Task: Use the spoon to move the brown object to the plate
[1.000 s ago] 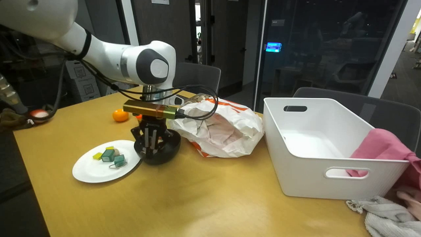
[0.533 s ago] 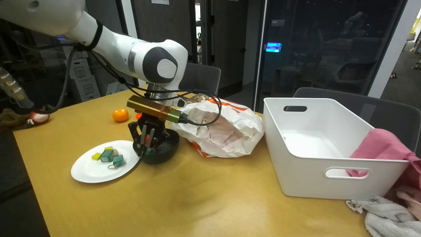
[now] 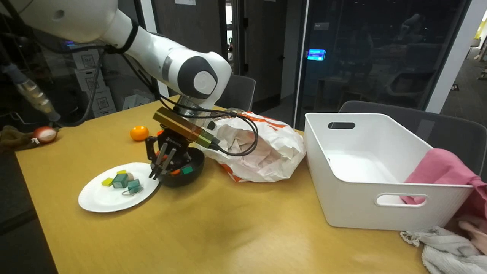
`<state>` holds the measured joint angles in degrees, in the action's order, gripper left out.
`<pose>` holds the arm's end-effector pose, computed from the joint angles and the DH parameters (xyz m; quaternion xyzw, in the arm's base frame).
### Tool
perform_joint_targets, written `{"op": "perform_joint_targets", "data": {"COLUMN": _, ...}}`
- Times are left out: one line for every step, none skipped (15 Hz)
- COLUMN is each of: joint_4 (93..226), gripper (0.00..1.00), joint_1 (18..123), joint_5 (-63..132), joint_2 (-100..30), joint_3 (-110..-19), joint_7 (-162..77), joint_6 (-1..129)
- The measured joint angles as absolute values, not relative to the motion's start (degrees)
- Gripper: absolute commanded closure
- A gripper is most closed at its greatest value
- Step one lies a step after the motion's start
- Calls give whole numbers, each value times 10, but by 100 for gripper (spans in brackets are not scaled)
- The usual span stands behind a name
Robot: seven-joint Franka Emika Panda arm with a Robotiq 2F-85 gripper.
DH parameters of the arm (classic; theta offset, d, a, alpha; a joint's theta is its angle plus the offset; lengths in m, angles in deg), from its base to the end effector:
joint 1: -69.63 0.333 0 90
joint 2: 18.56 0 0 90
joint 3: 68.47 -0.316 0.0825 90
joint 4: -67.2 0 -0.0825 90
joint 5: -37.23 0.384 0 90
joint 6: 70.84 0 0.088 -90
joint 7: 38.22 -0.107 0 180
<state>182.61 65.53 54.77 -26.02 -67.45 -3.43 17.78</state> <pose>0.5063 -0.0122 0.3627 -0.9238 -0.2016 0.2238 0.2362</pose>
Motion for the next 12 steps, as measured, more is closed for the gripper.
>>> {"op": "perform_joint_targets", "data": {"joint_4": 1822, "gripper": 91, "joint_1": 653, "joint_5": 554, "joint_2": -264, "joint_3": -674, "joint_7": -28, "joint_6": 169}}
{"op": "perform_joint_targets", "data": {"joint_4": 1819, "gripper": 91, "joint_1": 652, "joint_5": 560, "joint_2": -268, "joint_3": -674, "joint_7": -22, "joint_6": 161}}
{"op": "perform_joint_targets", "data": {"joint_4": 1815, "gripper": 91, "joint_1": 650, "joint_5": 565, "joint_2": -272, "joint_3": -674, "joint_7": -16, "joint_6": 155}}
{"op": "perform_joint_targets", "data": {"joint_4": 1812, "gripper": 91, "joint_1": 648, "joint_5": 570, "joint_2": -275, "joint_3": -674, "joint_7": -10, "joint_6": 149}}
{"op": "perform_joint_targets", "data": {"joint_4": 1809, "gripper": 91, "joint_1": 647, "joint_5": 572, "joint_2": -278, "joint_3": -674, "joint_7": -5, "joint_6": 144}}
{"op": "perform_joint_targets", "data": {"joint_4": 1807, "gripper": 91, "joint_1": 645, "joint_5": 576, "joint_2": -281, "joint_3": -674, "joint_7": -1, "joint_6": 139}}
{"op": "perform_joint_targets", "data": {"joint_4": 1805, "gripper": 91, "joint_1": 644, "joint_5": 579, "joint_2": -283, "joint_3": -674, "joint_7": 3, "joint_6": 136}}
{"op": "perform_joint_targets", "data": {"joint_4": 1802, "gripper": 91, "joint_1": 643, "joint_5": 584, "joint_2": -286, "joint_3": -674, "joint_7": 9, "joint_6": 133}}
{"op": "perform_joint_targets", "data": {"joint_4": 1800, "gripper": 91, "joint_1": 641, "joint_5": 591, "joint_2": -288, "joint_3": -674, "joint_7": 16, "joint_6": 128}}
{"op": "perform_joint_targets", "data": {"joint_4": 1798, "gripper": 91, "joint_1": 639, "joint_5": 598, "joint_2": -289, "joint_3": -674, "joint_7": 23, "joint_6": 125}}
{"op": "perform_joint_targets", "data": {"joint_4": 1796, "gripper": 91, "joint_1": 638, "joint_5": 605, "joint_2": -290, "joint_3": -674, "joint_7": 31, "joint_6": 122}}
{"op": "perform_joint_targets", "data": {"joint_4": 1794, "gripper": 91, "joint_1": 636, "joint_5": 613, "joint_2": -291, "joint_3": -674, "joint_7": 39, "joint_6": 118}}
